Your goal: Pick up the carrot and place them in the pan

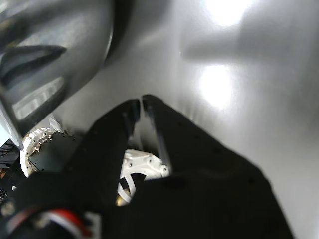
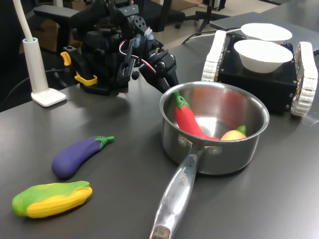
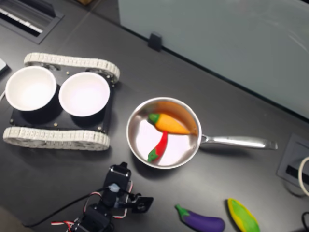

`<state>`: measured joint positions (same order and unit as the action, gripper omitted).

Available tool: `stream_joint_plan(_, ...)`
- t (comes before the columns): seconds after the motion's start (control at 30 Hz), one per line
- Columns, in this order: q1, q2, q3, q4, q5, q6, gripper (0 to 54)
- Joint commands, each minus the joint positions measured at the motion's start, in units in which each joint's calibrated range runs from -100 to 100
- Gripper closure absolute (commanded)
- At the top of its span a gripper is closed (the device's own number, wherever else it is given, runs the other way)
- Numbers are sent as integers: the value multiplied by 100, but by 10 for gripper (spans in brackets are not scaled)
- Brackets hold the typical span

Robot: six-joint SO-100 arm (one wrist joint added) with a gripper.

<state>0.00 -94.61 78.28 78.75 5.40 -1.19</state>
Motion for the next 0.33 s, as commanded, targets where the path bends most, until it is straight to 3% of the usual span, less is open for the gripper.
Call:
stream_joint_plan(0.0,23,-92,-100,-314,10,-91,534)
stream_joint_plan(0.3,23,-92,-100,-314,20,-91,534)
